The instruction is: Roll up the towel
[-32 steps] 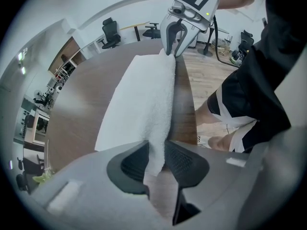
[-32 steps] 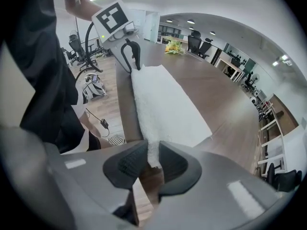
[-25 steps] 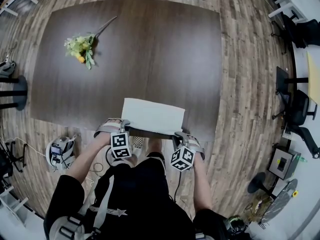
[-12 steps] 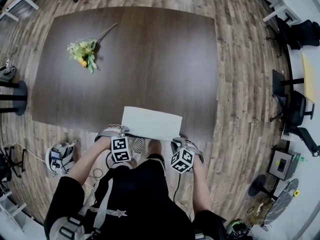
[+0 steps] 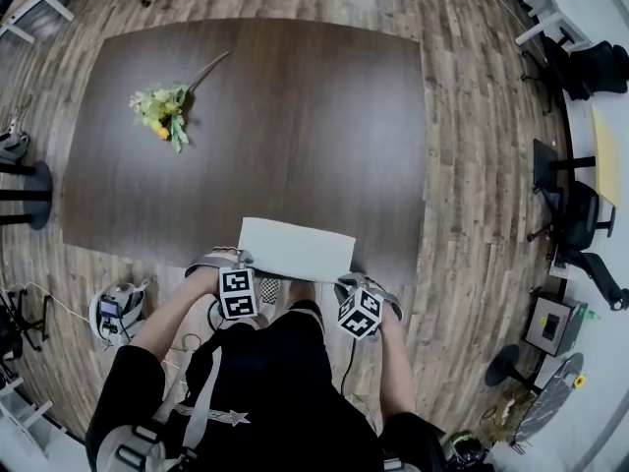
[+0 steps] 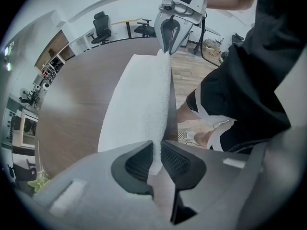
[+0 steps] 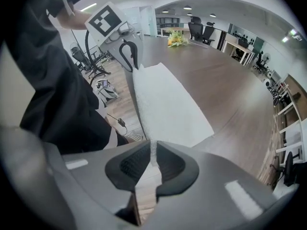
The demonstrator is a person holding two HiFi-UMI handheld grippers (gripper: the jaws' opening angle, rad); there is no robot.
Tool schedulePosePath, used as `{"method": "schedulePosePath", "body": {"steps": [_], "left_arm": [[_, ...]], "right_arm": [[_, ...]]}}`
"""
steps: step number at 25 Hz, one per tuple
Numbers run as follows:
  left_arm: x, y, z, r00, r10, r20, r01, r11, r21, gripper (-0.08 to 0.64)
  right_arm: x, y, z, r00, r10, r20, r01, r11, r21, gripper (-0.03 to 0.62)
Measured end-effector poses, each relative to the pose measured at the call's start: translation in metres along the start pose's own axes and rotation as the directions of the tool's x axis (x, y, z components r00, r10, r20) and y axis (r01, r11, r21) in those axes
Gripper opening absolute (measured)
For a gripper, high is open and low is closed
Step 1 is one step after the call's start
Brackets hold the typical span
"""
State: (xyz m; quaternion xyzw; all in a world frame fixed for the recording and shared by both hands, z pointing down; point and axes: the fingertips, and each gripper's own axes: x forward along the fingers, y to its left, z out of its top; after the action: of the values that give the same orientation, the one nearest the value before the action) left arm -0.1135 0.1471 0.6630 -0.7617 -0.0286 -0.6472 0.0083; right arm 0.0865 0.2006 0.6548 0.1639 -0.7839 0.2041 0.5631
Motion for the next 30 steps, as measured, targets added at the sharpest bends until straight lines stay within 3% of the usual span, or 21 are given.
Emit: {"method": "schedulePosePath", "body": {"steps": [15,30], "left_arm": [[0.0,0.029,0.002,0.997,-0.071,-0.024,0.07,0.997,-0.036,0.062],[0.014,0.053,0.003,0.996,-0.084,-0.015,0.083,0.996,-0.035,0.066]], "right_arm": [[-0.005,-0.034,0.016,0.998,0.065,0.001,-0.065,0.998,0.008,0.046],[0.011,-0.061,0.023,0.996,0.091,0.022,-0.092,0.996,0.019,0.046]]}}
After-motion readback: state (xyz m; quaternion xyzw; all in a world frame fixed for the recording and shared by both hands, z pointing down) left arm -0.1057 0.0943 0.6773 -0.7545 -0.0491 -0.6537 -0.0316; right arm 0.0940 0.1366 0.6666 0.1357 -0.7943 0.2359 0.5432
